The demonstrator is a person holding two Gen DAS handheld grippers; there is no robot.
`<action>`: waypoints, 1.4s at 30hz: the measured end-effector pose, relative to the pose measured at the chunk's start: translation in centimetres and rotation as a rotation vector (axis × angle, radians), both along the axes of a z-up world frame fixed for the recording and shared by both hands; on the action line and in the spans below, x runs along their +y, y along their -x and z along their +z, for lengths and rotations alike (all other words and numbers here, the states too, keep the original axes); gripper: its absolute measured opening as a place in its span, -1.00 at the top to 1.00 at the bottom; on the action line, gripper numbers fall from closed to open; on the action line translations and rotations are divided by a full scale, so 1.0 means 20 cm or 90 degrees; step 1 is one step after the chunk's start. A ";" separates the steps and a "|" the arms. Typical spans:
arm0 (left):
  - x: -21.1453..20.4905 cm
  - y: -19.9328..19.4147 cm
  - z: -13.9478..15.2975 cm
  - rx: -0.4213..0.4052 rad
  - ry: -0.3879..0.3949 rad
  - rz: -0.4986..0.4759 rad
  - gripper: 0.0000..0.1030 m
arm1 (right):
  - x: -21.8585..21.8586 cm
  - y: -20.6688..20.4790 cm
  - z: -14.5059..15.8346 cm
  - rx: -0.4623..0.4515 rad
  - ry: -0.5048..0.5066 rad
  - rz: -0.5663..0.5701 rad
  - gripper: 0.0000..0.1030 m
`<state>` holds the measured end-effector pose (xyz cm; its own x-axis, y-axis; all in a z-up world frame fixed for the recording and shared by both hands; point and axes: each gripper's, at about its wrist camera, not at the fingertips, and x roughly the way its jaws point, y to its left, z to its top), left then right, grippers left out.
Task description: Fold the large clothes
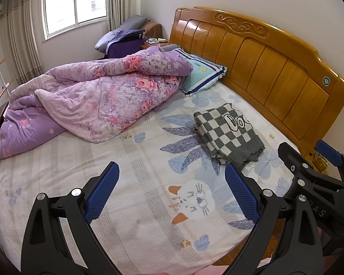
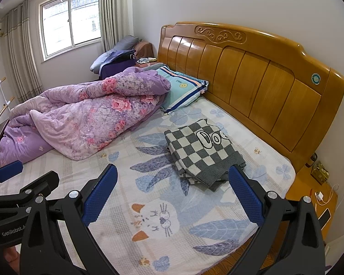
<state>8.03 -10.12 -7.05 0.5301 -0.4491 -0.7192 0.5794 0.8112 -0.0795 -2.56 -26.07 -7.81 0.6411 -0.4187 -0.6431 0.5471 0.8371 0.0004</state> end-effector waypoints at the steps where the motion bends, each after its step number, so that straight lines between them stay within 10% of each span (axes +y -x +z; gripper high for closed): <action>1: 0.00 0.00 0.00 0.000 0.000 0.000 -0.82 | 0.00 0.00 0.00 0.000 0.001 0.000 -0.82; 42: -0.02 -0.01 -0.02 0.012 -0.008 -0.005 -0.82 | -0.04 -0.02 0.00 0.004 -0.003 -0.002 -0.82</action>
<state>8.24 -10.56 -7.41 0.5136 -0.4442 -0.7341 0.5838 0.8079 -0.0805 -2.20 -26.95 -7.89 0.6355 -0.4175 -0.6495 0.5496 0.8354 0.0008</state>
